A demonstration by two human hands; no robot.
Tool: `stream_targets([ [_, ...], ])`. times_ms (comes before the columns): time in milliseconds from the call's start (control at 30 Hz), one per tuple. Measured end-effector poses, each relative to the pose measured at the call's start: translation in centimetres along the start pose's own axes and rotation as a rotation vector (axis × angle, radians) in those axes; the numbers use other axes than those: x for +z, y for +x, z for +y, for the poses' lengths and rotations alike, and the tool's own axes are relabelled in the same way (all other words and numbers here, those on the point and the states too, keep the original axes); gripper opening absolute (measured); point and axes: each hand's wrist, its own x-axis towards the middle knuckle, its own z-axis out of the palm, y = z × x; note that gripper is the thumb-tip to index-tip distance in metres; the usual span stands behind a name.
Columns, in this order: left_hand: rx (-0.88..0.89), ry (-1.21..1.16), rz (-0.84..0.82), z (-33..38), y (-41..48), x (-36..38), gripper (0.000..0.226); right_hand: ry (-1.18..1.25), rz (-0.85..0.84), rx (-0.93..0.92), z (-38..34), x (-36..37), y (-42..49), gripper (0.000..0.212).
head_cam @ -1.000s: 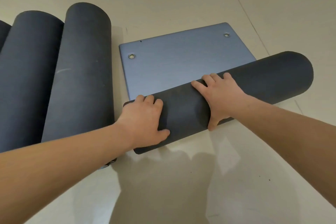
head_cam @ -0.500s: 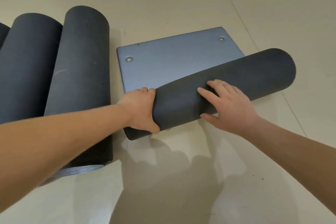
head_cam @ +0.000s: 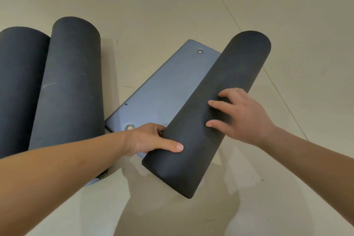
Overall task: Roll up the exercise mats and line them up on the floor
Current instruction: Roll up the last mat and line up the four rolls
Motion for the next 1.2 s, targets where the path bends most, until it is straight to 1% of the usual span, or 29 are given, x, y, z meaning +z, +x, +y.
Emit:
stream_targets([
  [67,0.045,0.079,0.041,-0.5,0.4,-1.3,0.095,0.014,-0.03,0.011,-0.8,1.2,-0.1,0.062],
  [100,0.057,0.14,0.076,-0.6,0.4,-2.0,0.102,0.01,-0.075,0.022,-1.2,1.6,0.1,0.063],
  [133,0.055,0.215,0.121,-0.7,0.2,-2.7,0.107,0.013,-0.135,0.025,-1.4,1.8,0.5,0.067],
  [167,0.046,0.291,0.175,-0.8,-0.1,-3.2,0.107,0.035,-0.209,0.026,-1.7,1.8,1.0,0.071],
  [200,0.034,0.363,0.241,-0.9,-0.6,-3.6,0.102,0.062,-0.289,0.025,-1.9,1.7,1.8,0.075],
  [233,0.023,0.439,0.32,-0.9,-1.4,-3.7,0.093,0.069,-0.366,0.017,-2.3,1.5,2.8,0.079],
  [300,0.045,0.638,0.492,-0.4,-3.2,-3.3,0.064,0.012,-0.488,0.009,-3.0,1.5,4.9,0.084],
  [333,0.084,0.742,0.546,0.0,-4.0,-2.6,0.052,-0.032,-0.528,0.008,-3.4,1.6,5.8,0.085],
  [367,0.126,0.821,0.56,0.4,-4.7,-1.4,0.048,-0.071,-0.555,0.002,-3.9,1.7,6.8,0.084],
  [400,0.146,0.873,0.539,0.8,-5.2,-0.1,0.053,-0.097,-0.573,-0.007,-4.4,2.0,7.7,0.081],
  [433,0.135,0.909,0.502,0.8,-5.5,1.4,0.065,-0.113,-0.589,-0.012,-4.9,2.4,8.6,0.078],
  [467,0.095,0.931,0.466,0.6,-5.3,2.6,0.085,-0.128,-0.603,-0.008,-5.3,2.8,9.4,0.077],
  [500,0.031,0.936,0.433,0.1,-5.0,3.3,0.109,-0.151,-0.604,0.008,-5.8,3.4,10.1,0.076],
  [533,-0.032,0.916,0.415,-0.5,-4.5,3.5,0.13,-0.18,-0.589,0.042,-6.3,3.9,10.7,0.077],
  [567,-0.07,0.886,0.418,-1.1,-4.1,3.3,0.142,-0.203,-0.553,0.093,-7.0,4.4,11.0,0.077],
  [600,-0.085,0.852,0.44,-1.7,-3.7,2.8,0.146,-0.214,-0.505,0.146,-7.8,4.9,11.2,0.076],
  [667,-0.101,0.81,0.471,-2.2,-3.1,2.0,0.144,-0.193,-0.389,0.197,-9.3,5.9,10.8,0.069],
  [733,-0.098,0.801,0.471,-2.2,-2.5,1.6,0.139,-0.111,-0.236,0.201,-10.0,6.4,9.9,0.065],
  [800,-0.077,0.76,0.471,-2.2,-2.2,0.9,0.126,-0.021,-0.091,0.231,-9.7,6.4,8.5,0.06],
  [833,-0.062,0.713,0.461,-2.4,-2.2,0.2,0.119,0.007,-0.06,0.262,-9.5,6.2,7.4,0.059],
  [867,-0.047,0.645,0.446,-2.8,-2.3,-0.7,0.111,0.044,-0.069,0.31,-9.2,6.1,6.2,0.061],
  [900,-0.034,0.568,0.424,-3.2,-2.3,-1.9,0.107,0.093,-0.121,0.365,-8.9,6.0,5.0,0.065],
  [967,-0.025,0.413,0.361,-3.9,-2.4,-4.2,0.104,0.247,-0.315,0.464,-8.1,5.4,2.6,0.074],
  [1033,-0.013,0.292,0.3,-4.2,-2.6,-5.7,0.107,0.464,-0.491,0.519,-7.8,5.1,0.7,0.083],
  [1133,0.006,0.181,0.276,-4.0,-2.2,-5.3,0.113,0.742,-0.543,0.482,-7.6,5.3,-0.7,0.095],
  [1200,0.034,0.106,0.282,-3.5,-1.4,-3.5,0.113,0.853,-0.53,0.511,-7.7,5.2,-0.9,0.105],
])
